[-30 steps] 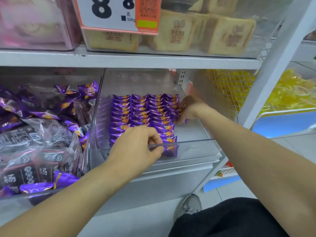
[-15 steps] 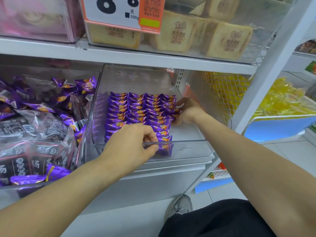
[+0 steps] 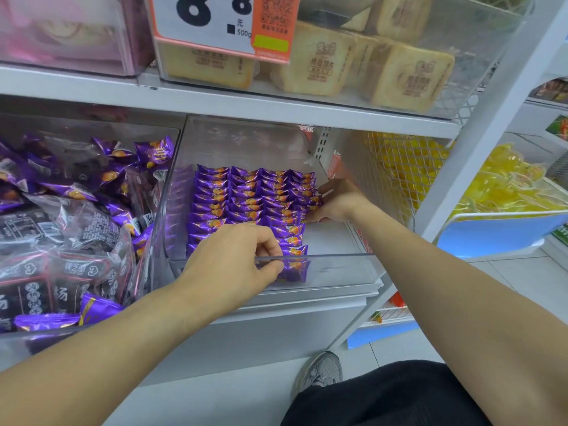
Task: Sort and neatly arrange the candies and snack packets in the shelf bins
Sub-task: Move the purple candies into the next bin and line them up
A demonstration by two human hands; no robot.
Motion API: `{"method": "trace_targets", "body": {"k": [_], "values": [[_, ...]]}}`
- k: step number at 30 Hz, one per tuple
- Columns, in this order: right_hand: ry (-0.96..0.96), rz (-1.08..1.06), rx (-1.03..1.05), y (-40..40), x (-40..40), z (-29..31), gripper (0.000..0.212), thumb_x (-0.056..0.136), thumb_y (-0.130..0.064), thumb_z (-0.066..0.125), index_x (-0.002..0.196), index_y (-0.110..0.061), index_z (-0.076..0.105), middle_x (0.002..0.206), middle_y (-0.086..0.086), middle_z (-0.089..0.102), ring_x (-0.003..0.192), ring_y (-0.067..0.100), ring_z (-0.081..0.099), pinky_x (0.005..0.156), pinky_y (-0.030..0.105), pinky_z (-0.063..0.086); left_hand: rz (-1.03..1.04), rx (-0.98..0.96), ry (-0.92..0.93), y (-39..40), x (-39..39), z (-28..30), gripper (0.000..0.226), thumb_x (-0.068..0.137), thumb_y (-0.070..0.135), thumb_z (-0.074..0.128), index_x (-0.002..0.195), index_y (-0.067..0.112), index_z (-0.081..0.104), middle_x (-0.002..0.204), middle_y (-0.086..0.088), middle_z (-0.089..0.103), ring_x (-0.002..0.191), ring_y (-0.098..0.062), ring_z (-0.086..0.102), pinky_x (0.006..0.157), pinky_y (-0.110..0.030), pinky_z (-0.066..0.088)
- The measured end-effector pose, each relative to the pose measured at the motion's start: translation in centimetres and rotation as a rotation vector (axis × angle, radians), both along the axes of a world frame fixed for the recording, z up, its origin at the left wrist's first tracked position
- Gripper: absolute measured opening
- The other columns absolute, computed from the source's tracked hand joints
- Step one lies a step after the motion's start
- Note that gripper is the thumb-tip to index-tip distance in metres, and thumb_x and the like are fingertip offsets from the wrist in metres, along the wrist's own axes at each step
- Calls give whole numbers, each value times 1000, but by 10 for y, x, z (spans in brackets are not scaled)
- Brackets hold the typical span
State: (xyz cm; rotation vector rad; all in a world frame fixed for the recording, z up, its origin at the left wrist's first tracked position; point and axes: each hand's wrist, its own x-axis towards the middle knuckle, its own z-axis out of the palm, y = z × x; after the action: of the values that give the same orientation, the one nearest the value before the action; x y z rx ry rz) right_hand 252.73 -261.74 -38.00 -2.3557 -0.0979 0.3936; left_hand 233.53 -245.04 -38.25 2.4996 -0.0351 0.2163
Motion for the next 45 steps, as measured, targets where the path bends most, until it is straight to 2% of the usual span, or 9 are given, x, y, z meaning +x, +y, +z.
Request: {"method": "trace_targets", "body": {"k": [6, 12, 15, 19, 29, 34, 39, 42, 45], "values": [[23, 18, 31, 1, -2, 1, 38, 63, 3, 89, 84, -10, 60, 81, 7, 67, 91, 30, 72, 83, 45, 60, -3, 3, -1, 0, 0, 1, 9, 81, 35, 72, 76, 34, 65, 68, 19, 57, 67, 3, 54, 64, -24, 44], [-49, -4, -93, -3, 10, -2, 78, 58, -13, 95, 126, -8, 57, 115, 10, 63, 101, 27, 66, 87, 42, 59, -4, 17, -6, 1, 0, 1, 10, 81, 35, 72, 75, 33, 65, 66, 20, 58, 66, 6, 53, 59, -20, 39], [-166, 6, -159, -7, 11, 5, 66, 64, -22, 92, 122, -12, 61, 117, 4, 63, 104, 22, 62, 86, 28, 53, -9, 16, -9, 0, 0, 1, 9, 81, 34, 72, 76, 32, 65, 68, 19, 59, 68, 3, 55, 63, -23, 45], [-403, 60, -126, -2, -10, 22, 17, 78, -10, 73, 94, -19, 74, 98, -1, 71, 92, 17, 67, 77, 27, 55, -45, -24, -33, 1, -1, 3, 7, 83, 33, 71, 77, 30, 68, 74, 18, 61, 71, 1, 56, 69, -24, 48], [-487, 547, 474, 67, -126, 65, 8, 85, -6, 74, 86, -12, 70, 79, 5, 72, 69, 16, 65, 69, 33, 56, 66, -173, -396, 49, -45, 60, 10, 84, 17, 71, 75, 22, 70, 66, 9, 62, 62, -12, 58, 58, -11, 41], [-546, 673, 465, 110, -157, 67, 7, 86, -9, 74, 86, -16, 70, 77, -3, 71, 68, 13, 65, 67, 30, 55, 284, -19, -237, 133, -67, 61, 2, 82, 28, 73, 81, 28, 71, 70, 11, 64, 65, -6, 57, 63, -9, 41], [-725, 978, 95, 169, -164, 71, 19, 83, -10, 74, 102, -13, 71, 92, -4, 69, 75, 8, 61, 77, 25, 52, 273, 225, -9, 202, -86, 39, 43, 80, 46, 75, 115, 22, 70, 103, 6, 62, 102, -16, 58, 89, -26, 41], [-733, 1060, -416, 205, -147, 76, 43, 82, -15, 73, 125, -13, 64, 112, 5, 68, 97, 19, 61, 84, 27, 47, 184, 217, 61, 211, -95, 37, 56, 80, 66, 52, 104, 21, 75, 103, 3, 70, 97, -16, 63, 89, -36, 50], [-671, 1053, -659, 231, -133, 73, 50, 81, -25, 77, 127, -12, 63, 104, 5, 70, 95, 27, 63, 78, 29, 48, 142, 255, 82, 214, -95, 33, 49, 84, 61, 47, 98, 24, 76, 95, 3, 69, 95, -22, 59, 87, -41, 49]]}}
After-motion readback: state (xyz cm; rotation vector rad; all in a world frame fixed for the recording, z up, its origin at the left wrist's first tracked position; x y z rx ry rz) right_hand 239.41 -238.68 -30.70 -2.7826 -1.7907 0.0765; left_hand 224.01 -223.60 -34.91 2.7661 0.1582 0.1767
